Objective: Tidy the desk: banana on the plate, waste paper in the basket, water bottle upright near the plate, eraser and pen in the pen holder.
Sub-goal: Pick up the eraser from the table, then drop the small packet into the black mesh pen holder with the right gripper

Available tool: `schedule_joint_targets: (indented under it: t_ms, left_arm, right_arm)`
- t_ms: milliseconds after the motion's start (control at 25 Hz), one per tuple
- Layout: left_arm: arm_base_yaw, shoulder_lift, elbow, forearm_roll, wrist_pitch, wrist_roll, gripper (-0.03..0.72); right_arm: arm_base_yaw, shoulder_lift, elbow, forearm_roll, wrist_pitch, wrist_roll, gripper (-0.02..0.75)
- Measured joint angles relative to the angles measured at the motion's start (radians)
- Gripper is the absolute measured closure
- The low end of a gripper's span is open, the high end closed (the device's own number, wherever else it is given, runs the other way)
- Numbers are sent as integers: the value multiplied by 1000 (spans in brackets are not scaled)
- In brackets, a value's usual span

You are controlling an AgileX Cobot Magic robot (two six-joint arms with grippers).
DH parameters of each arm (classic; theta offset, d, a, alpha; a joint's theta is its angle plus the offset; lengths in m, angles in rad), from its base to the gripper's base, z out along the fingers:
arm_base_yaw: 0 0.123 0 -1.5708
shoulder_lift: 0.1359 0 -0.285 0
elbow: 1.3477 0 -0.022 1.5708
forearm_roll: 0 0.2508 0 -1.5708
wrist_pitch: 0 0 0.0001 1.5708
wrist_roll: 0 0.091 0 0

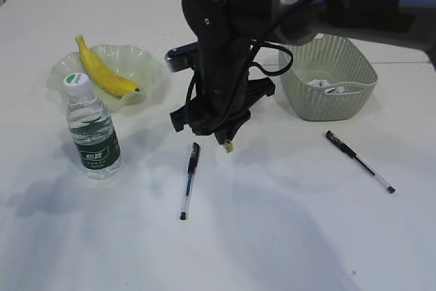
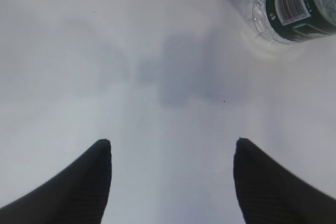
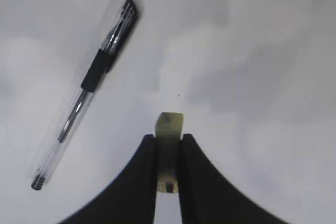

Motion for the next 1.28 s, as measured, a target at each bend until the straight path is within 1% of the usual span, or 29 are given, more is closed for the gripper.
schedule_joint_targets:
  t_ms: [200,600,1040,1280]
  left_arm:
    - [0,0,0,0,2,0,178]
    - [0,0,0,0,6,0,178]
    - [0,0,0,0,8,0,178]
    - [0,0,0,0,4,0,178]
  right_arm:
    - [-40,-43,0,-26,-58,0,660]
    - [-131,-68,-36,-30,-195,0,660]
    - [-146,-69,-38,-39,-404,0,660]
    - [-146,-69,-38,-118,-480,0,660]
